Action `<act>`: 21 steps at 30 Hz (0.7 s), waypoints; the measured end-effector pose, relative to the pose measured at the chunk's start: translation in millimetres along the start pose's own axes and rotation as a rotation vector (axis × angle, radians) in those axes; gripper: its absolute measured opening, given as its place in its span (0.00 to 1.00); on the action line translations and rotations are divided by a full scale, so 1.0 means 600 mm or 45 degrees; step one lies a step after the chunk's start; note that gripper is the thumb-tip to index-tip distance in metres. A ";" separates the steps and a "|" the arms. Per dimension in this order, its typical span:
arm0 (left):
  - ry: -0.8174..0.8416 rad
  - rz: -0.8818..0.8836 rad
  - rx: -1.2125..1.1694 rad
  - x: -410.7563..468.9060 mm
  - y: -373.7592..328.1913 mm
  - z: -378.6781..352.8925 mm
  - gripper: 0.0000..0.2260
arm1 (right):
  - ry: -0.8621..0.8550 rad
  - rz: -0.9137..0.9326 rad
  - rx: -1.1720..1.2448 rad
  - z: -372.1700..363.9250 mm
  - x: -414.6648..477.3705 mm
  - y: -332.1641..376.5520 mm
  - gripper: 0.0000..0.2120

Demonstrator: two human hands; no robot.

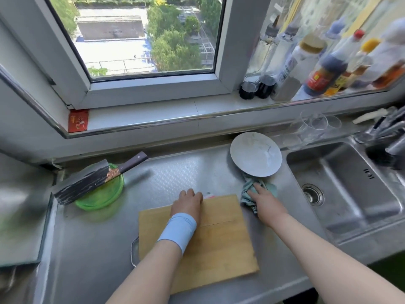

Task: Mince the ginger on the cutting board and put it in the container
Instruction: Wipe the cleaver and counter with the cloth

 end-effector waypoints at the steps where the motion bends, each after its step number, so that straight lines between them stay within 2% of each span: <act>1: 0.005 0.012 -0.012 0.000 0.000 0.000 0.18 | -0.052 -0.051 0.026 0.000 -0.011 -0.009 0.27; 3: 0.028 0.009 -0.033 0.003 0.004 0.000 0.20 | -0.158 -0.163 0.098 0.008 -0.023 -0.017 0.18; 6: 0.082 0.061 -0.234 0.013 0.024 0.015 0.23 | -0.479 -0.241 0.399 0.048 -0.015 0.009 0.16; 9: 0.053 0.173 -0.539 0.026 0.047 0.040 0.21 | -0.801 0.089 0.486 0.099 0.002 0.095 0.21; 11: -0.115 0.281 -0.662 0.032 0.062 0.056 0.19 | -0.844 0.337 0.424 0.121 0.018 0.165 0.20; 13: -0.318 0.417 -0.720 0.034 0.081 0.066 0.18 | -0.706 0.509 0.235 0.128 0.048 0.238 0.17; 14: -0.372 0.446 -0.703 0.035 0.088 0.069 0.18 | -0.538 0.542 0.139 0.118 0.067 0.269 0.17; 17: -0.274 0.362 -0.547 0.049 0.097 0.058 0.19 | -0.033 0.474 -0.035 0.061 0.114 0.328 0.27; 19: -0.167 0.332 -0.480 0.058 0.102 0.045 0.19 | 0.067 0.433 -0.041 0.030 0.132 0.338 0.30; 21: -0.110 0.321 -0.428 0.062 0.104 0.032 0.19 | 0.039 0.423 -0.070 0.011 0.142 0.325 0.28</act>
Point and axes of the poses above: each hand's wrist, its own x-axis towards the middle knuckle, its own z-axis out of the back of the hand, y = z × x, the point moved 4 cm from there along x, towards the middle knuckle, and after that the axes turned 3 degrees about -y, right-handed, at the moved point
